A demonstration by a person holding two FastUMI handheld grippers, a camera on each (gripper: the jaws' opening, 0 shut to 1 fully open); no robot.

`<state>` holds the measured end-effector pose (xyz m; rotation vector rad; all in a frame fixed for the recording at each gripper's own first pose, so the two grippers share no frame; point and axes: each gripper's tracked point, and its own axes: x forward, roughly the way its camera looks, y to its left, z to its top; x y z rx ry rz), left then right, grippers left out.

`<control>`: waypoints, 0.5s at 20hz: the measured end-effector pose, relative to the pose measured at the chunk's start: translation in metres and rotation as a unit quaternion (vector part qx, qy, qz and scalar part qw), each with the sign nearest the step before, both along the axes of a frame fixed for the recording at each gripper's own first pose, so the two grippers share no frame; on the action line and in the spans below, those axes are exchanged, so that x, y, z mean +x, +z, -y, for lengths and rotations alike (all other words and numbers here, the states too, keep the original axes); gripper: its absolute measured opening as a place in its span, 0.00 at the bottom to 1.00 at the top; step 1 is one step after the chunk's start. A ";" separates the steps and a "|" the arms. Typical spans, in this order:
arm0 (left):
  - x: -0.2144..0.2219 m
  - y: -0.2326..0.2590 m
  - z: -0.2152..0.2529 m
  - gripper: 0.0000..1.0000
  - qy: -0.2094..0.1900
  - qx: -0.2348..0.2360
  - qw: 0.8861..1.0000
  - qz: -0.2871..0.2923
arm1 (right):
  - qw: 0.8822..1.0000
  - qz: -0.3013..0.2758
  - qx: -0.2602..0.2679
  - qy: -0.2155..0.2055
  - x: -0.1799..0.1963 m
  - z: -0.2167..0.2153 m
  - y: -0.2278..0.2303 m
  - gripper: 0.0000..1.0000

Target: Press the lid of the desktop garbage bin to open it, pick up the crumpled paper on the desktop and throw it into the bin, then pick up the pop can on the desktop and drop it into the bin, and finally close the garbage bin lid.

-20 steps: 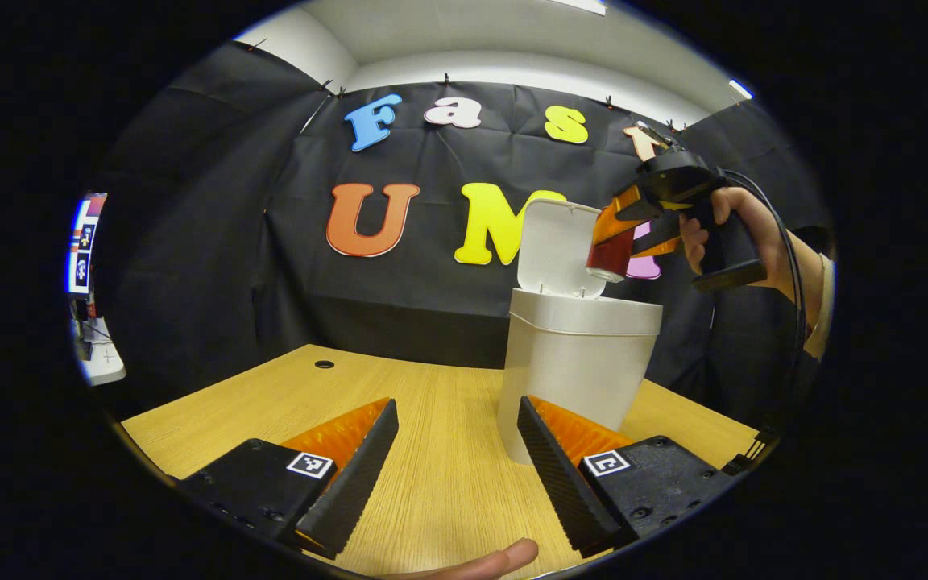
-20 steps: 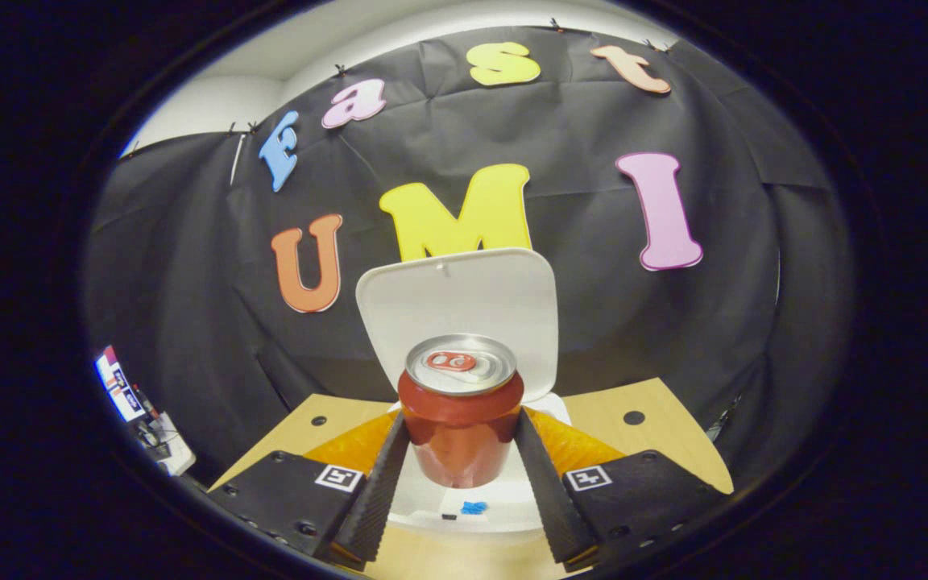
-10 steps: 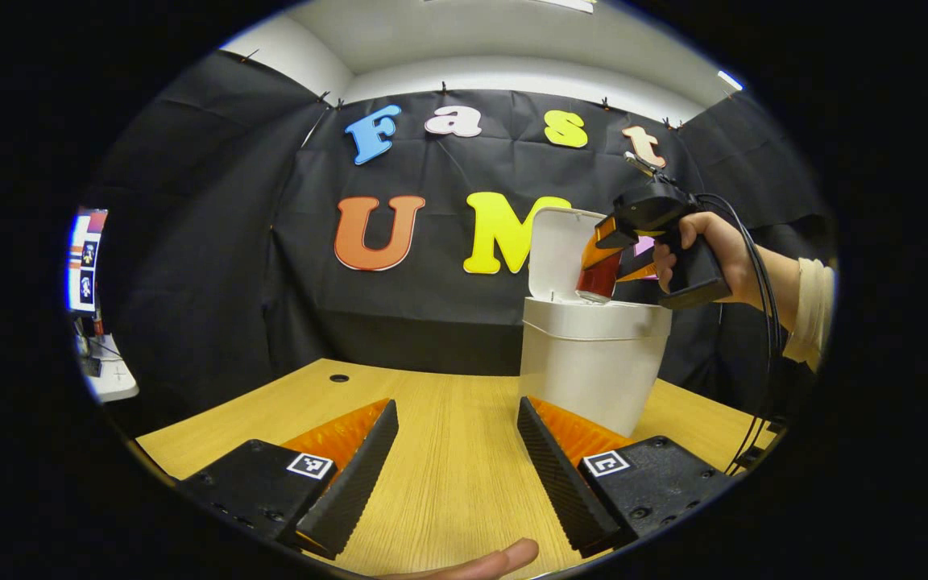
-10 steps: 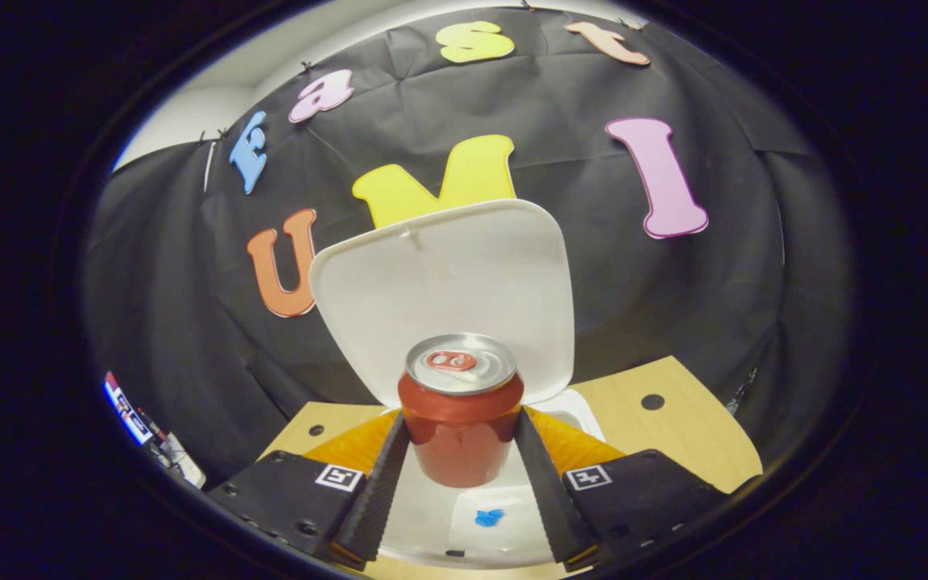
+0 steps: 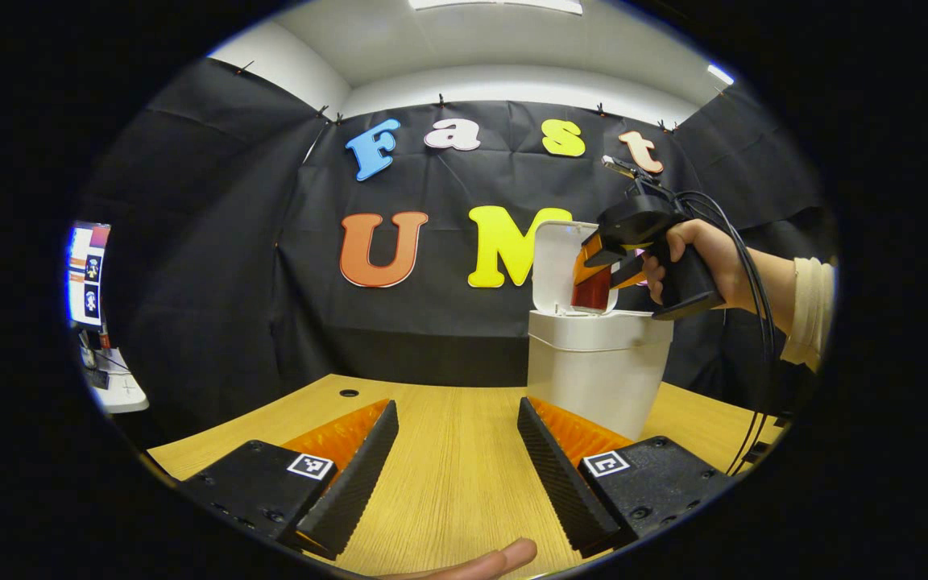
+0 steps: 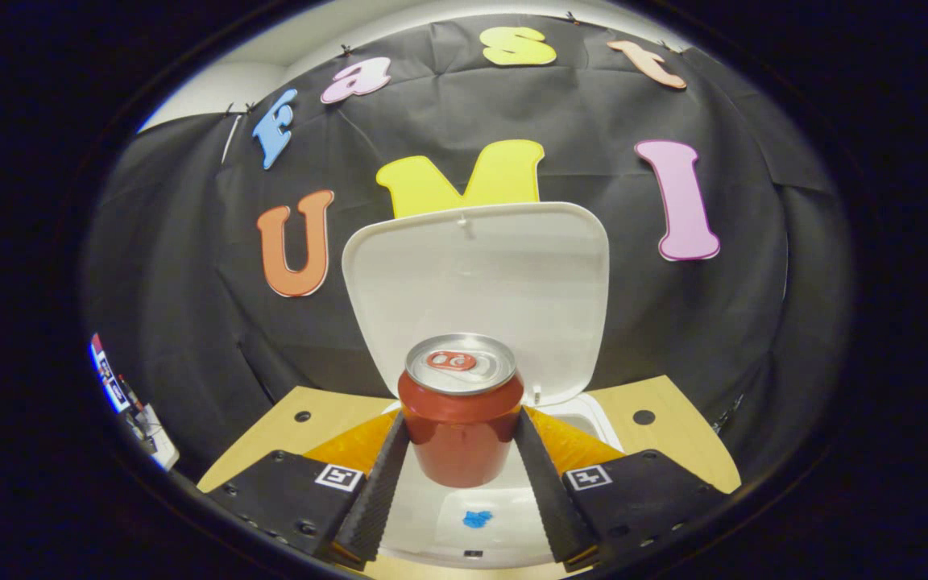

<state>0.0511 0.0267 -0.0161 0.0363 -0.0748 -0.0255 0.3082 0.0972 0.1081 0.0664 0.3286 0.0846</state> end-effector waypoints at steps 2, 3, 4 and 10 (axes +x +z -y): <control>0.001 -0.001 0.001 0.96 0.000 -0.002 1.000 -0.001 | 1.000 0.001 -0.005 0.000 -0.001 0.000 0.000 0.76; 0.001 -0.001 0.001 0.96 0.000 -0.001 1.000 -0.001 | 1.000 0.003 -0.008 -0.002 -0.002 0.001 0.002 0.76; 0.003 -0.002 0.003 0.96 -0.001 -0.002 1.000 -0.003 | 1.000 0.005 -0.009 -0.002 -0.003 0.002 0.004 0.77; 0.004 -0.007 -0.002 0.96 0.003 -0.007 1.000 -0.011 | 0.998 0.022 -0.060 -0.018 -0.007 0.016 0.019 0.79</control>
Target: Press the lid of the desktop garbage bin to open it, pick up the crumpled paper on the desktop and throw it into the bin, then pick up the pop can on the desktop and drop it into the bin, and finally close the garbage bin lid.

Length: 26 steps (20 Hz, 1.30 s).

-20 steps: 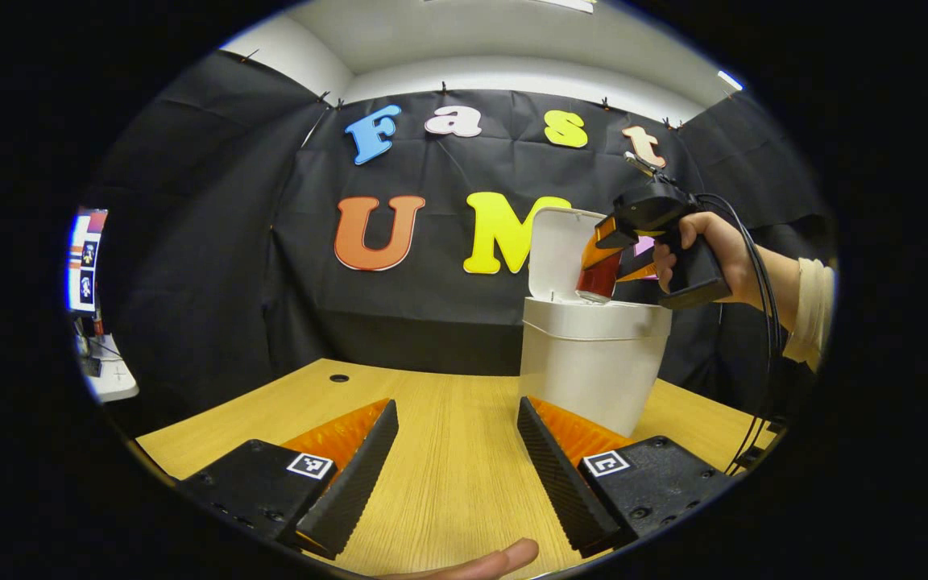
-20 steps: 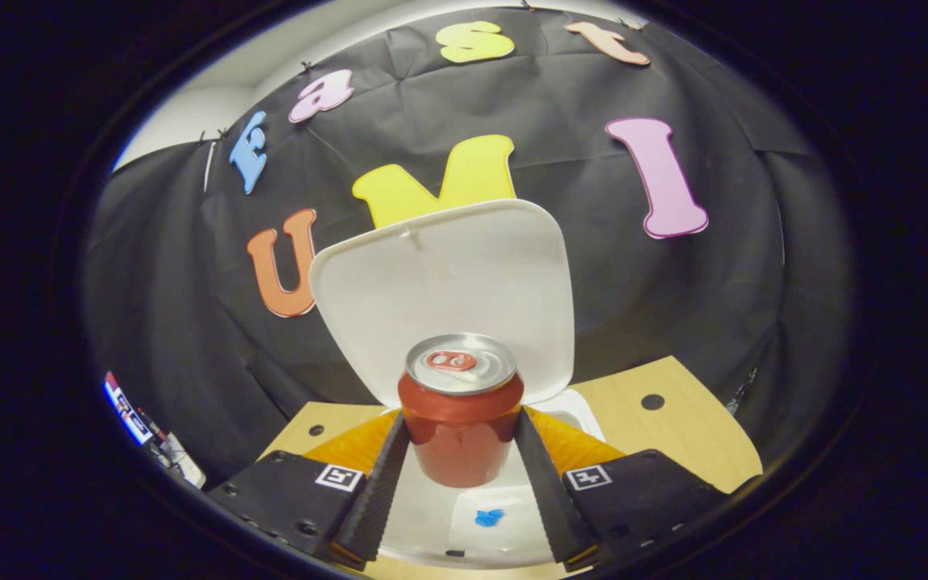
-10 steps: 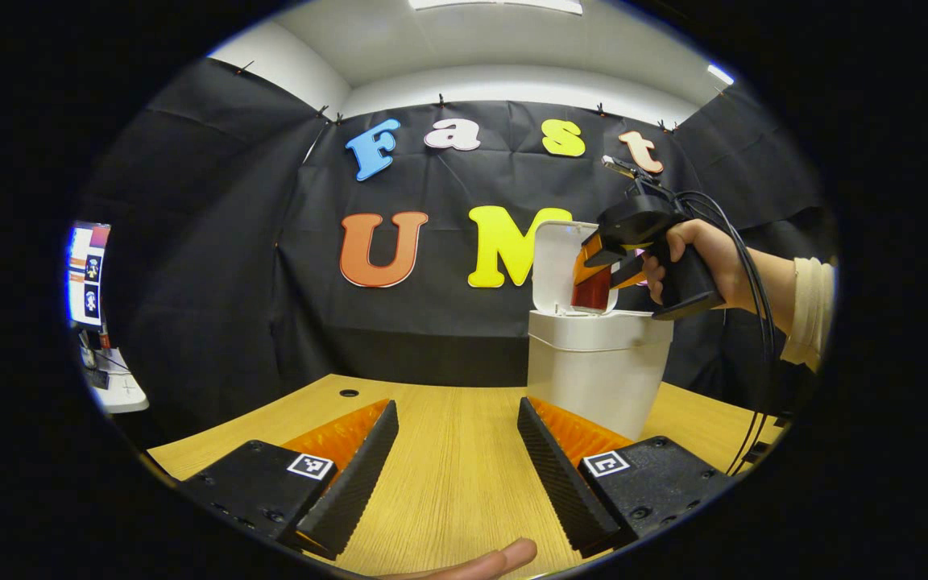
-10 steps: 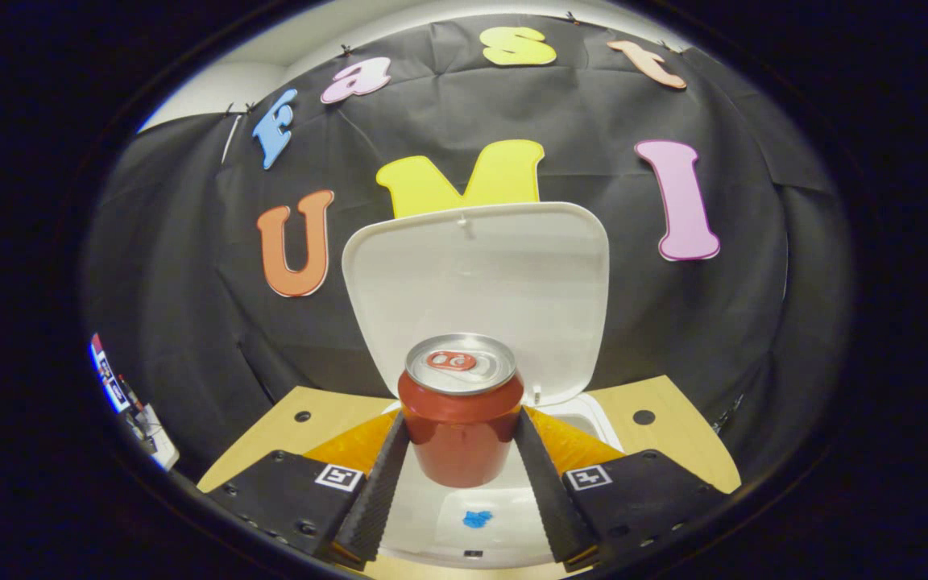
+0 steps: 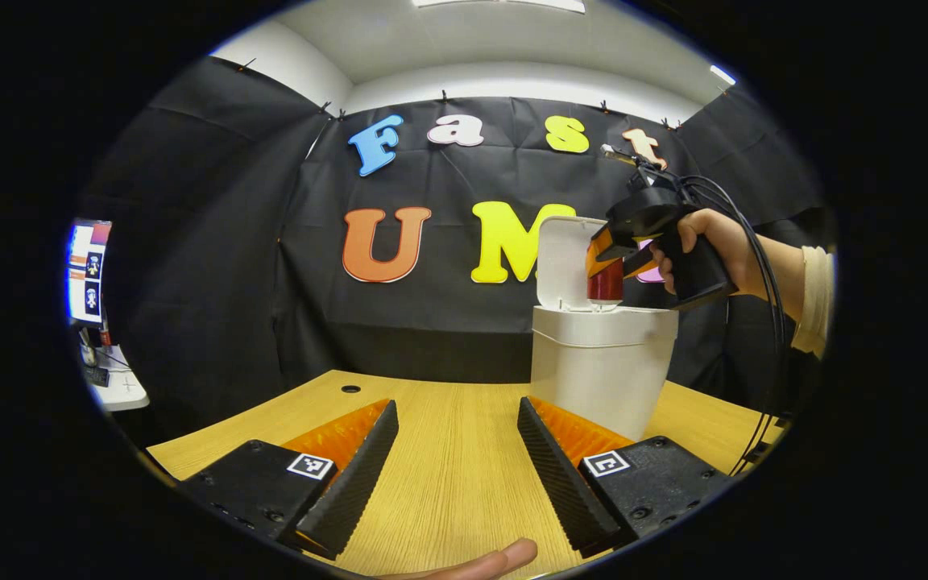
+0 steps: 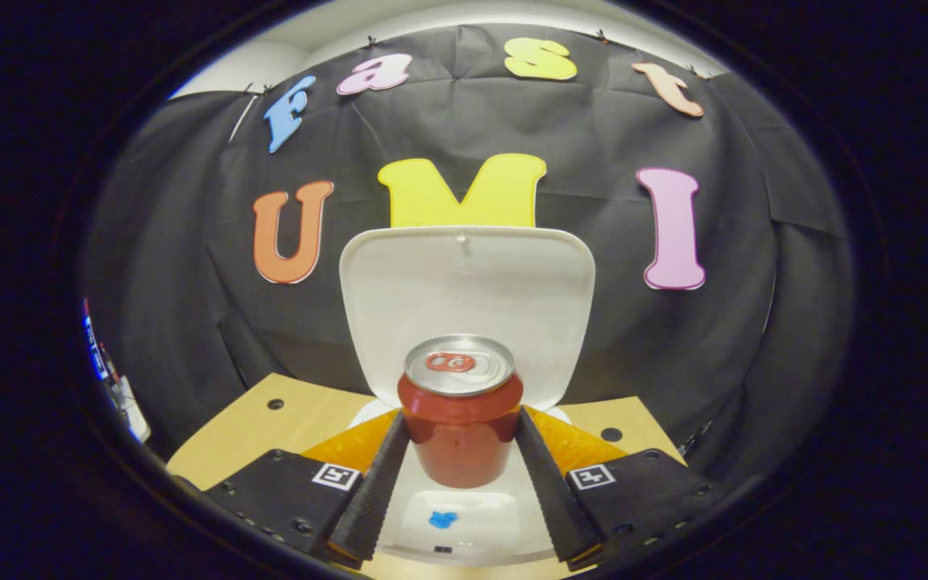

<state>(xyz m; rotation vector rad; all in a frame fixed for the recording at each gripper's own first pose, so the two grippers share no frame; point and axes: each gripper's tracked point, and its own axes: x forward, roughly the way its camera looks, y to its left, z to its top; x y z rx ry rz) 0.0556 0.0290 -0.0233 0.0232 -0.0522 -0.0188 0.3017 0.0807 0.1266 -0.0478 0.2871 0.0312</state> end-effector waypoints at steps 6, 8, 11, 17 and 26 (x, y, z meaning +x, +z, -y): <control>0.004 -0.008 -0.006 0.97 0.010 -0.006 1.000 -0.014 | 0.999 0.023 0.026 0.000 -0.012 0.005 0.032 0.80; 0.006 -0.005 -0.007 0.97 0.018 0.006 1.000 -0.006 | 0.999 0.033 0.030 0.002 -0.016 0.006 0.043 0.81; 0.007 -0.013 0.004 0.96 0.000 0.002 1.000 -0.012 | 0.998 0.052 0.028 0.002 -0.022 0.009 0.064 0.82; 0.009 -0.018 0.020 0.97 -0.023 -0.002 1.000 -0.020 | 0.995 0.085 0.053 -0.006 -0.007 0.013 0.102 0.86; 0.009 -0.031 0.025 0.97 -0.040 0.051 0.997 -0.034 | 0.992 0.118 0.040 0.001 0.059 -0.019 0.129 0.95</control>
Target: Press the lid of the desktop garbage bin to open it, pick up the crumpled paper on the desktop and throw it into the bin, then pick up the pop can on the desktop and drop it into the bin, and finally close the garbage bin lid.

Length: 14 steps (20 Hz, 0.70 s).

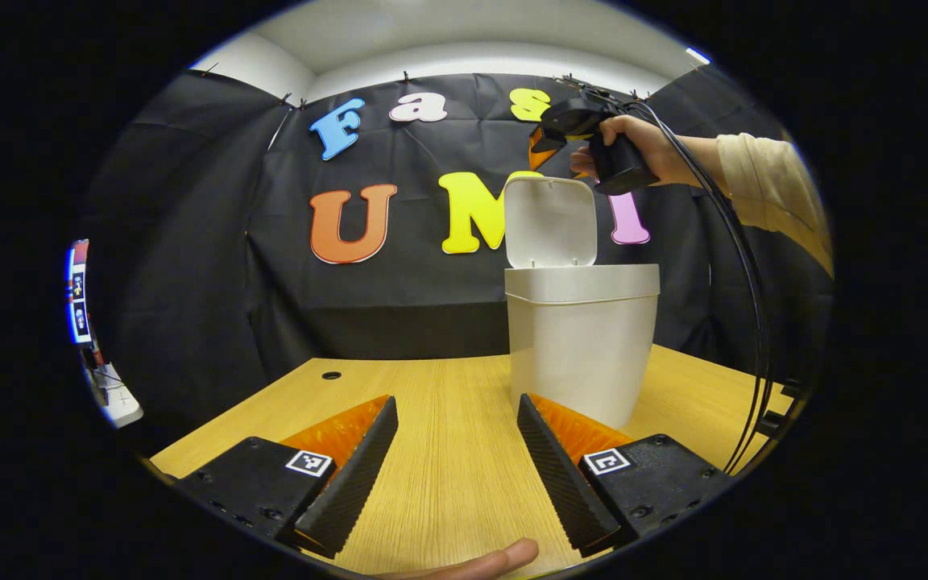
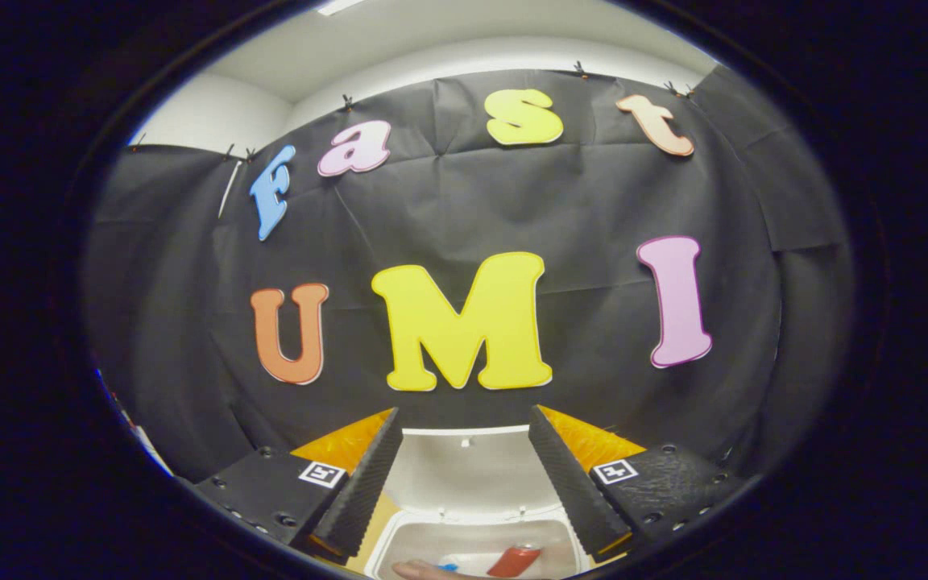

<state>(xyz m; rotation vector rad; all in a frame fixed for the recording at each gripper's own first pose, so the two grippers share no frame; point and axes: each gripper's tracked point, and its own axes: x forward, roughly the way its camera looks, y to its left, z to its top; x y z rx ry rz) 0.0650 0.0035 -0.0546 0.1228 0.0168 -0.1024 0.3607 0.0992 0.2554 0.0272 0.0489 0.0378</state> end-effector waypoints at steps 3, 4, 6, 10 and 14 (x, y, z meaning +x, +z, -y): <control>0.005 -0.002 -0.003 0.97 -0.004 -0.003 1.000 0.002 | 0.999 0.017 -0.029 0.003 0.018 -0.010 0.001 0.95; 0.006 -0.005 -0.003 0.97 -0.005 -0.004 1.000 -0.001 | 0.999 0.018 -0.028 0.004 0.022 -0.011 -0.001 0.95; 0.009 -0.010 -0.008 0.97 0.001 -0.006 1.000 -0.007 | 1.000 0.019 -0.019 0.003 0.027 -0.012 -0.002 0.96; 0.011 -0.009 -0.014 0.97 0.009 -0.011 1.000 -0.009 | 1.000 0.014 -0.014 -0.008 0.029 -0.009 -0.003 0.98; 0.008 -0.001 -0.015 0.97 0.006 -0.018 1.000 0.000 | 0.999 0.008 -0.020 -0.036 0.030 -0.002 0.002 0.95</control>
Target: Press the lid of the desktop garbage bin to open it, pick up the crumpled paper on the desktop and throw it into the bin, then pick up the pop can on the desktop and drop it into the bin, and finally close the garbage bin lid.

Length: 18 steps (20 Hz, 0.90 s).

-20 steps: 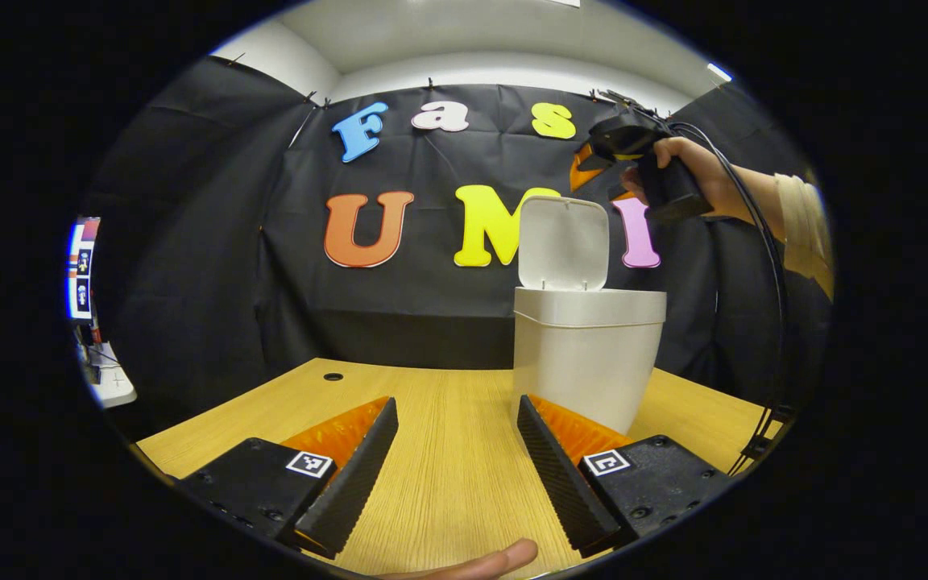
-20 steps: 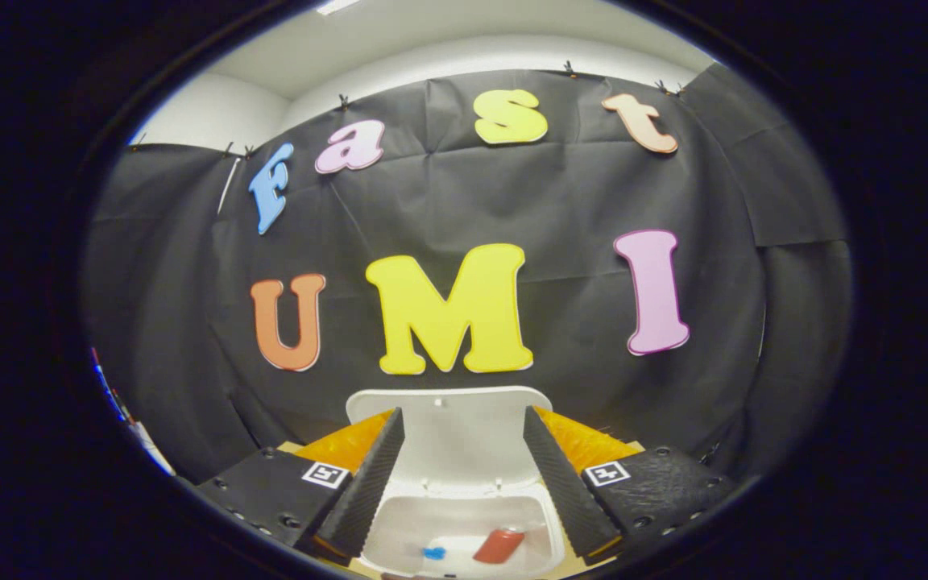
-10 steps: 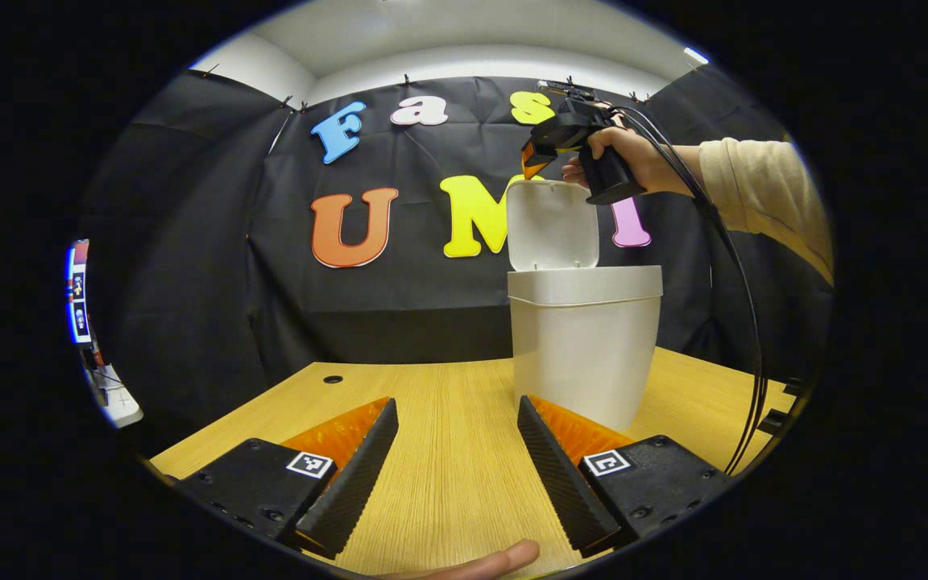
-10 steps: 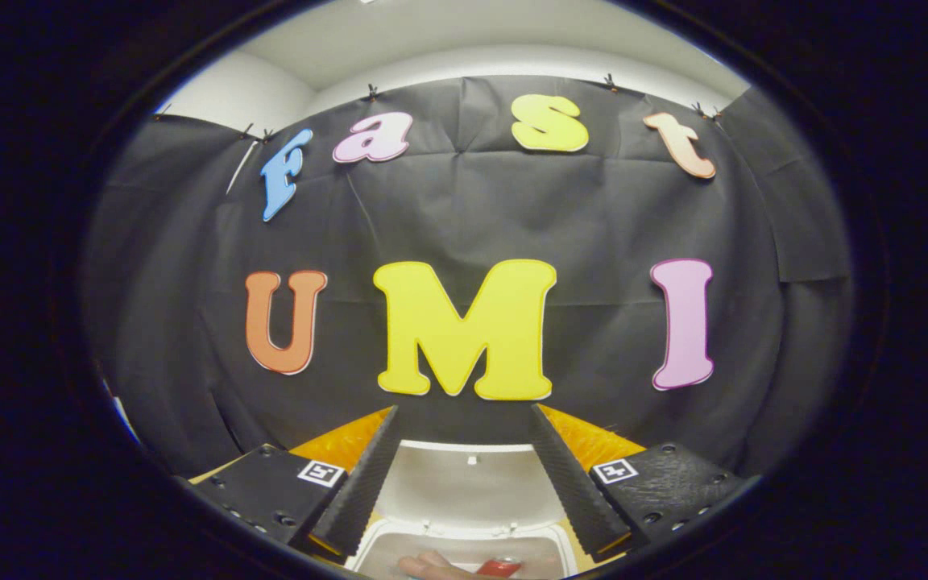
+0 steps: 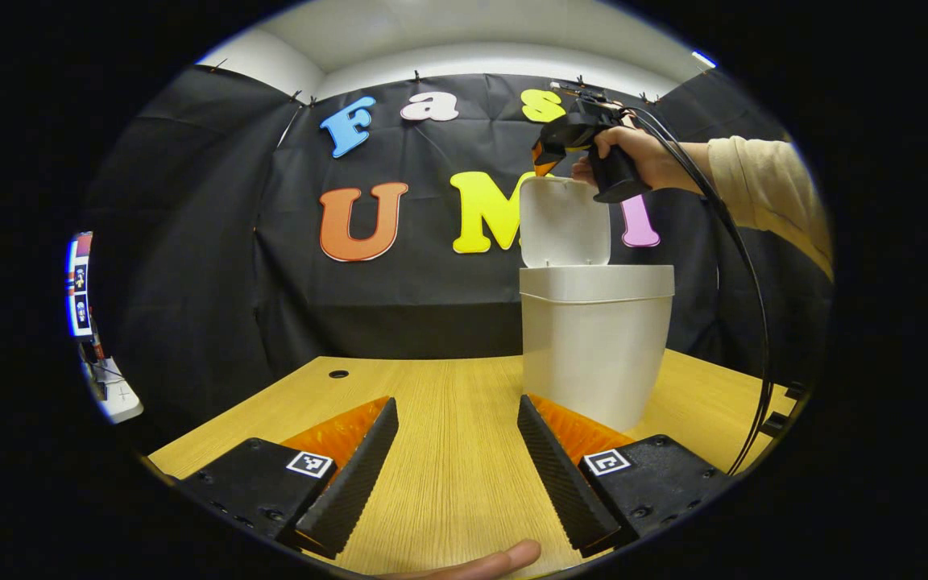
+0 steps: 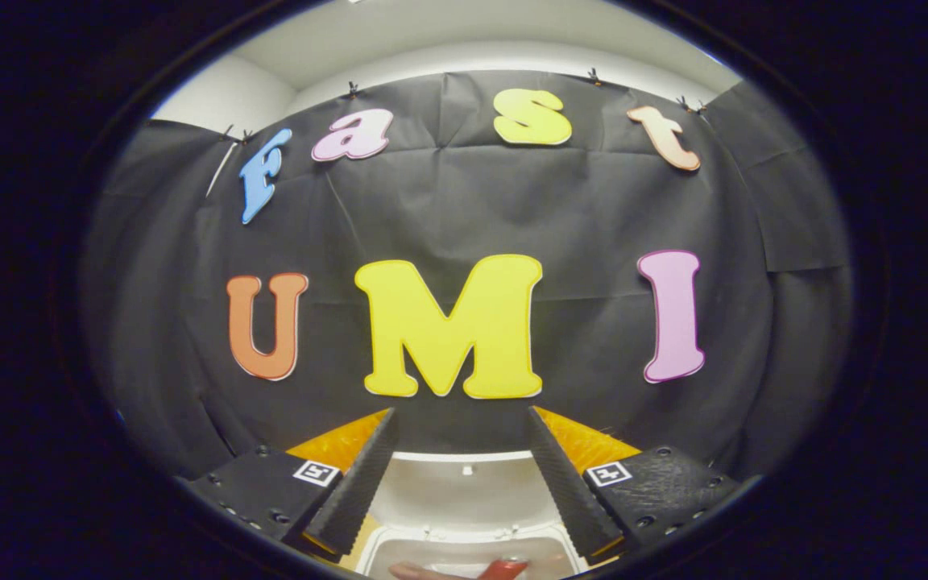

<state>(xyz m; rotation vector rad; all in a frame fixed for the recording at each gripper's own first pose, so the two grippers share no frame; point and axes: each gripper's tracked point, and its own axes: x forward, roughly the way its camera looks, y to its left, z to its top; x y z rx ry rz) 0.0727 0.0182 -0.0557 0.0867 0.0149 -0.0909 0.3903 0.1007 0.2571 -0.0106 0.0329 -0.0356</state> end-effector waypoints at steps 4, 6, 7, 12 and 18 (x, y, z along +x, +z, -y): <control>0.001 0.001 -0.004 0.97 0.005 0.000 1.000 0.004 | 1.000 -0.015 0.002 0.009 0.001 -0.001 -0.007 0.96; 0.001 -0.003 -0.006 0.97 0.009 0.007 1.000 -0.003 | 1.000 -0.015 0.008 0.021 -0.005 0.000 -0.007 0.95; 0.000 -0.003 -0.007 0.97 0.012 0.011 1.000 -0.003 | 0.999 -0.019 0.008 0.028 -0.011 0.001 -0.009 0.95; -0.003 0.003 -0.019 0.96 0.026 0.017 1.000 -0.003 | 0.998 -0.049 -0.002 0.038 -0.053 0.005 -0.029 0.98; 0.002 -0.012 0.001 0.96 0.017 0.010 1.000 -0.021 | 0.994 -0.086 -0.028 0.058 -0.097 -0.007 -0.076 0.94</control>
